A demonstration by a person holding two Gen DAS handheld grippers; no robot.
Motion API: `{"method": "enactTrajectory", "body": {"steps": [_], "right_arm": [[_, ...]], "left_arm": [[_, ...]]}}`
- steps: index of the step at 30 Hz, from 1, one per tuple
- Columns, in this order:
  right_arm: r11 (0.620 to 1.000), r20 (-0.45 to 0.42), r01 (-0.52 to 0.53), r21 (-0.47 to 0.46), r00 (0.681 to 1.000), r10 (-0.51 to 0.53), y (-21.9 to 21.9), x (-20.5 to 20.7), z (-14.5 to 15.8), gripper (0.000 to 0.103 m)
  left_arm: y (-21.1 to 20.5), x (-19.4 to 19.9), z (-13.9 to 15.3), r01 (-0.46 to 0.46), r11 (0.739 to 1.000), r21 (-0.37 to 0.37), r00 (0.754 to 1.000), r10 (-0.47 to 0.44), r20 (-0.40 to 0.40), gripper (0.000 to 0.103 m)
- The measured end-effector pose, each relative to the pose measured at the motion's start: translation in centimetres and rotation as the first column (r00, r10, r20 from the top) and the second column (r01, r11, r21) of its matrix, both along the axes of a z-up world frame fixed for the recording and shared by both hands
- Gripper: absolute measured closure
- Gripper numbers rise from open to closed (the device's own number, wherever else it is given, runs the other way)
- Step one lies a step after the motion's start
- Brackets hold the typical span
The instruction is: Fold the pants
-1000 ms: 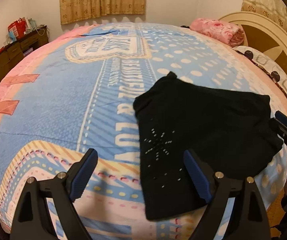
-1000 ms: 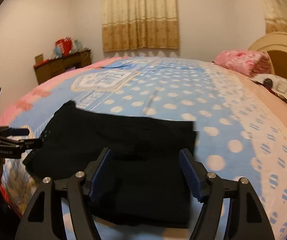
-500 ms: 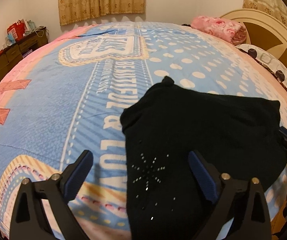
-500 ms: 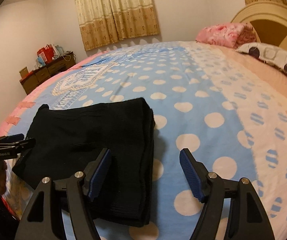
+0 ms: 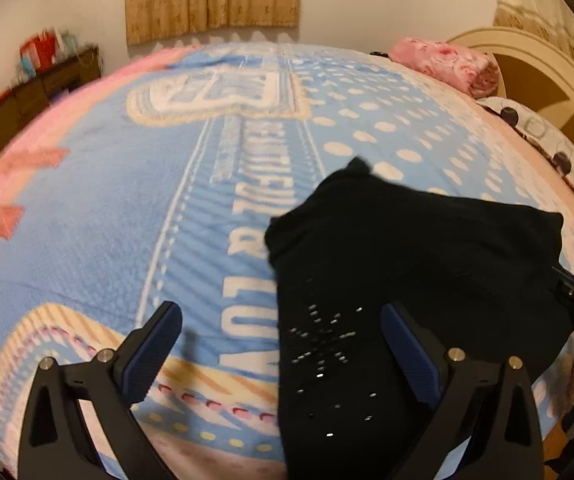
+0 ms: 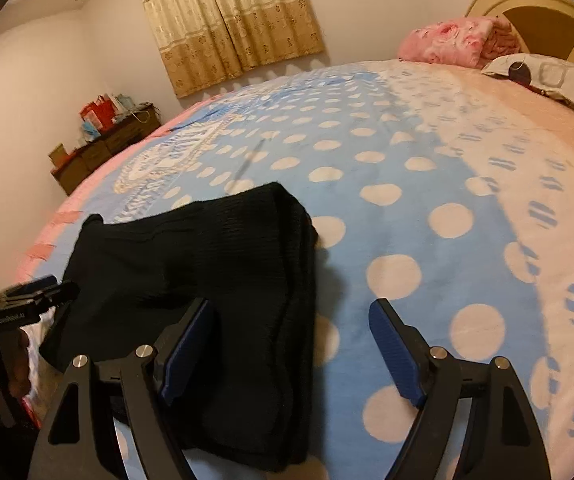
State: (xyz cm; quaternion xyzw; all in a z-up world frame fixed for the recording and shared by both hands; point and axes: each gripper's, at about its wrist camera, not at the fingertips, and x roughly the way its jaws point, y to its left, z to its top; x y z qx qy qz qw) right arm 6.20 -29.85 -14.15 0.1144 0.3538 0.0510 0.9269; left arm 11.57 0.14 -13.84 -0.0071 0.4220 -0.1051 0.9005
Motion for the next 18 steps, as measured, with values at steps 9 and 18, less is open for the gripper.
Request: {"method": "enactTrajectory", "body": {"steps": [9, 18], "right_arm": [[0.996, 0.005, -0.09, 0.008, 0.996, 0.09, 1.4, 0.7, 0.0, 0.043], [0.997, 0.026, -0.082, -0.013, 0.996, 0.083, 1.9, 1.3, -0.5, 0.042]], "left_arm": [[-1.6, 0.6, -0.6, 0.063, 0.995, -0.072, 0.998, -0.064, -0.011, 0.001], [-2.3, 1.0, -0.9, 0.074, 0.996, -0.047, 0.997, -0.074, 0.006, 0.0]]}}
